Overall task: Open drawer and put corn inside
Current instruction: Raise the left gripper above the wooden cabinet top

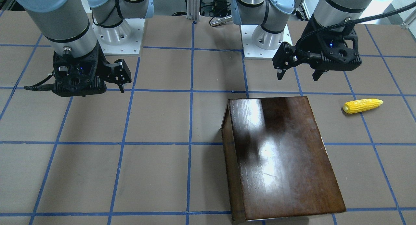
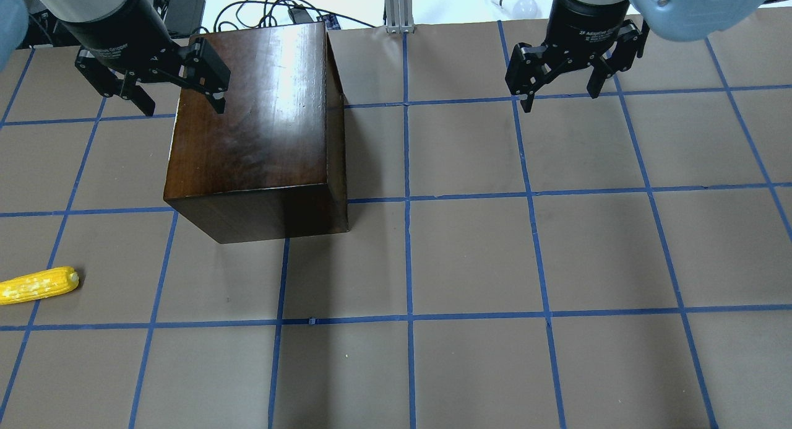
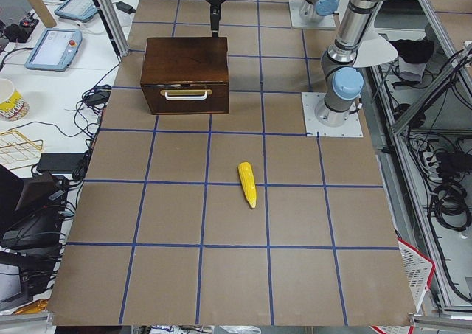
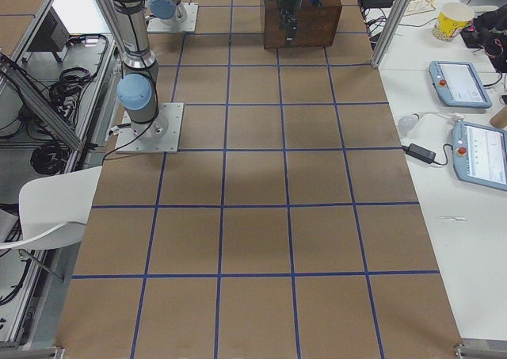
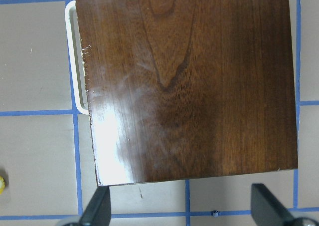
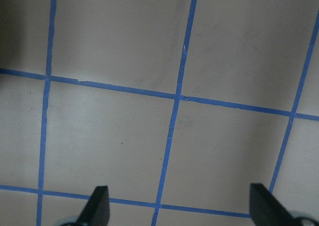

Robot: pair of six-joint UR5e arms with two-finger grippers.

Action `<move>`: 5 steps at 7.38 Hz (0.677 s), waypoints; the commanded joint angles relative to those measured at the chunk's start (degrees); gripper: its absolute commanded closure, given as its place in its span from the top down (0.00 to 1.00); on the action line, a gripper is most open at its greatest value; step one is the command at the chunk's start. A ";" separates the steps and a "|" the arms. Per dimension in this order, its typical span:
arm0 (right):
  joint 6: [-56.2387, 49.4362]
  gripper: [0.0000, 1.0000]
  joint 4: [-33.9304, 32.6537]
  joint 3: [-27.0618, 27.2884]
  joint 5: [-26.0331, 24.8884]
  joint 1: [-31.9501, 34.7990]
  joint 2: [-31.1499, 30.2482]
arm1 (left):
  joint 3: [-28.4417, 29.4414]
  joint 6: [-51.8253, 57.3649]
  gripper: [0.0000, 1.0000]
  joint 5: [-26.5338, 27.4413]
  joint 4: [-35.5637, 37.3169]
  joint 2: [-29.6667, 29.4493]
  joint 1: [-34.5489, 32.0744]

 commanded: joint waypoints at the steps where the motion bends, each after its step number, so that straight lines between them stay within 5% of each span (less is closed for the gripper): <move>1: 0.03 1.00 -0.04 0.00 0.00 0.00 0.00 | -0.58 -0.02 1.00 0.23 -0.12 0.22 -0.98; 5: 0.03 1.00 -0.04 0.00 0.00 0.00 0.00 | -1.20 -0.02 1.00 0.41 -1.08 0.75 -1.52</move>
